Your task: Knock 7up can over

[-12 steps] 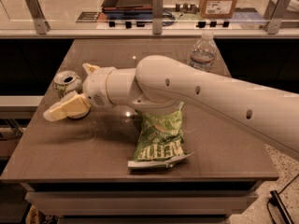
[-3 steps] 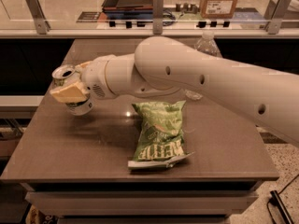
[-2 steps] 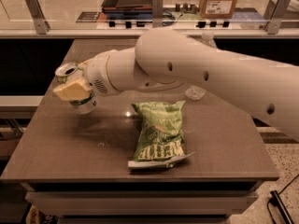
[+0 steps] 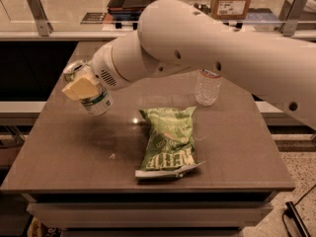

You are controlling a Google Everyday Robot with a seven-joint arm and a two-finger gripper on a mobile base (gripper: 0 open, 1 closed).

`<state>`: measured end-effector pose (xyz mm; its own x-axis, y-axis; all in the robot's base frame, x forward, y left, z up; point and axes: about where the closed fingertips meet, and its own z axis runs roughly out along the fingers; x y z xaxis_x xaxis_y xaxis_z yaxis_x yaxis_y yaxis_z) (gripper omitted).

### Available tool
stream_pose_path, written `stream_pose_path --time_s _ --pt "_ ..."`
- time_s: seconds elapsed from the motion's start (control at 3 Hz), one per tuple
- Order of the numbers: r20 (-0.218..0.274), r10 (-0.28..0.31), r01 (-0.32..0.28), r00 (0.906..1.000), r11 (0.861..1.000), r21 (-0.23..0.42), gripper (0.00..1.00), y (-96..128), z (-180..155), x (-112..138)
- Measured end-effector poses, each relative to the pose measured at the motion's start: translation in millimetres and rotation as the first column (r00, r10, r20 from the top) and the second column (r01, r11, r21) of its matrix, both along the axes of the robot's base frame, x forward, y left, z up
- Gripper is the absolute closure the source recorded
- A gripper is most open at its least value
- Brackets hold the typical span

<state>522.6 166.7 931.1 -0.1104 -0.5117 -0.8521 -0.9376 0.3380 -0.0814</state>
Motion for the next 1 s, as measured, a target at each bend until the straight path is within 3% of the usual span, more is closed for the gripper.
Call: stream_pose_path --time_s 0.67,1.0 --pt "-0.054 -0.017 0.010 0.9984 0.993 -0.114 1.00 -8 -3 3" --pt "-0.093 -0.033 0.016 0.9951 0.982 -0.186 1.00 -9 -18 -1"
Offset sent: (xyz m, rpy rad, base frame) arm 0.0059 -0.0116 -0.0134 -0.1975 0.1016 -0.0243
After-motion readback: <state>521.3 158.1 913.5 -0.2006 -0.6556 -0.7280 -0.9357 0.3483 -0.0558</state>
